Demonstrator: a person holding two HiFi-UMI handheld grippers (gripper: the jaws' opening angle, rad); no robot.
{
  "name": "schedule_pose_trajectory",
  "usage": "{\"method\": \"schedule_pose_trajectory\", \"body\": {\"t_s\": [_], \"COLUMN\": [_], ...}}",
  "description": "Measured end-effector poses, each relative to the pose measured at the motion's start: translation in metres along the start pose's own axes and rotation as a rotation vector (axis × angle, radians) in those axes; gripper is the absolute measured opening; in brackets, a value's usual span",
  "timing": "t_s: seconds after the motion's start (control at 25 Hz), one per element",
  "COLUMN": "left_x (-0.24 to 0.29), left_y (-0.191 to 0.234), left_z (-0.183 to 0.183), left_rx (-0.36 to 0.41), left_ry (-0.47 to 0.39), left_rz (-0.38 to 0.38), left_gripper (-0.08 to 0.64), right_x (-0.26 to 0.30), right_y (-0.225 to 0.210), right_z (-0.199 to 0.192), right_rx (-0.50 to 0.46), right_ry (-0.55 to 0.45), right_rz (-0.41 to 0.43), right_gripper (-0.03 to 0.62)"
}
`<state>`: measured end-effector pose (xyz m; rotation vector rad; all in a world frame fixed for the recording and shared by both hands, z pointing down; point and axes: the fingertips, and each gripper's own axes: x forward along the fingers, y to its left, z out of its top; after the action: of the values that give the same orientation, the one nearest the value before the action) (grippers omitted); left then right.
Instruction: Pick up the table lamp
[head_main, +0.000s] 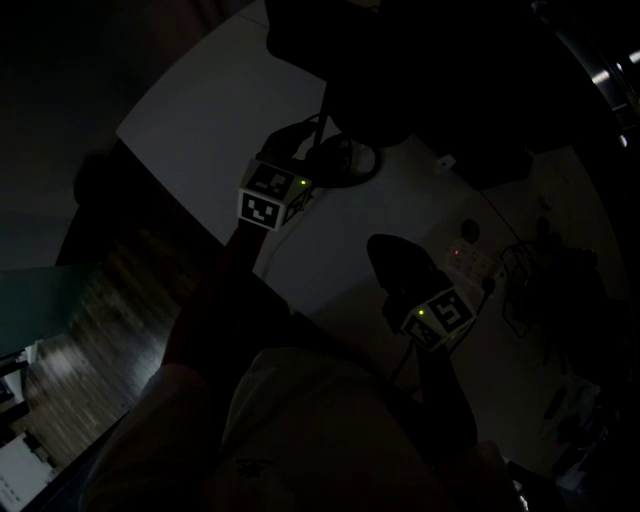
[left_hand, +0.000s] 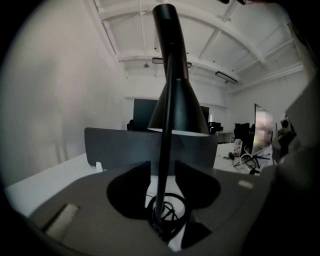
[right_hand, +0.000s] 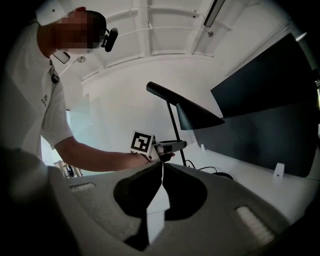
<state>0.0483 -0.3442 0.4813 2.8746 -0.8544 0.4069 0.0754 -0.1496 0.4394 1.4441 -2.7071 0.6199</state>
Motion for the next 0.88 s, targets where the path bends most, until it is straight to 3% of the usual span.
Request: {"method": "schedule_pose_trajectory", "body": {"t_s": [0.16,0.28,0.88], "left_x": [0.0003,0.0025,0.0014], "left_y": [-0.0003,0.0003,0.0020], "left_z": [-0.0012,-0.0038,-0.0060], "left_rx": [0.010,0.031,0.043], "left_ry": [-0.001,-0.003,-0.003], "left_rz": [-0.001,0.002,0.030], "left_gripper": [0.142,0.074,0.051], "right_x": [0.0012,0.0016,-0.0024], "right_y": [-0.0005,-0.0016,-0.0074], "right_z": [0.0008,-0.0010,-0.0036], "right_rx": [0.001,0.005,0.017], "right_ry": [-0.001,0.003,0.002], "right_rz": [-0.003,-0.005,-0.023], "right_gripper": [0.008,0.008,0.008]}}
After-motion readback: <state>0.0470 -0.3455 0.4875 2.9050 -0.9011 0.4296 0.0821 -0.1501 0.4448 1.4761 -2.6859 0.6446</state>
